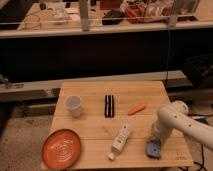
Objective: Wipe the white sponge on the table
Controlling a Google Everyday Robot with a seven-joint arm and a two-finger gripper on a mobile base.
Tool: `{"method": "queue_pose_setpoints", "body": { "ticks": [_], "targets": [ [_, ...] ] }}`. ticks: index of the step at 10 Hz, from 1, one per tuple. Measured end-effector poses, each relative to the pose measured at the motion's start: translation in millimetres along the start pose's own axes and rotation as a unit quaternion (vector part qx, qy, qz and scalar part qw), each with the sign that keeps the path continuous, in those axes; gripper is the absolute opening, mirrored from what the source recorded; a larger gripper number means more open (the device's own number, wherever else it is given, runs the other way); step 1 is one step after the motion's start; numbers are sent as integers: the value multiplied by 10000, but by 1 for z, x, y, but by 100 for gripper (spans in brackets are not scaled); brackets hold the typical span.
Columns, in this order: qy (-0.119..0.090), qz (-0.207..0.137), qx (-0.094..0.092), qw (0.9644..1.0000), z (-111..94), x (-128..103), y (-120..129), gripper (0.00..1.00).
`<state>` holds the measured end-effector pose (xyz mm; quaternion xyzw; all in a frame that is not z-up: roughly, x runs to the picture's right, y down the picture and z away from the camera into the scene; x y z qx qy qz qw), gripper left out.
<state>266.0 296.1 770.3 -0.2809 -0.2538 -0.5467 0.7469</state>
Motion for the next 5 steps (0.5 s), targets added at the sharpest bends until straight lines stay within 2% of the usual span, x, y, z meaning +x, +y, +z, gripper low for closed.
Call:
{"method": "queue_pose_setpoints", "body": {
  "ticks": [3, 5],
  "targets": [
    [39, -450, 12, 9990, -5, -12, -35, 0],
    [50, -717, 28, 9974, -7, -10, -56, 0]
  ]
}}
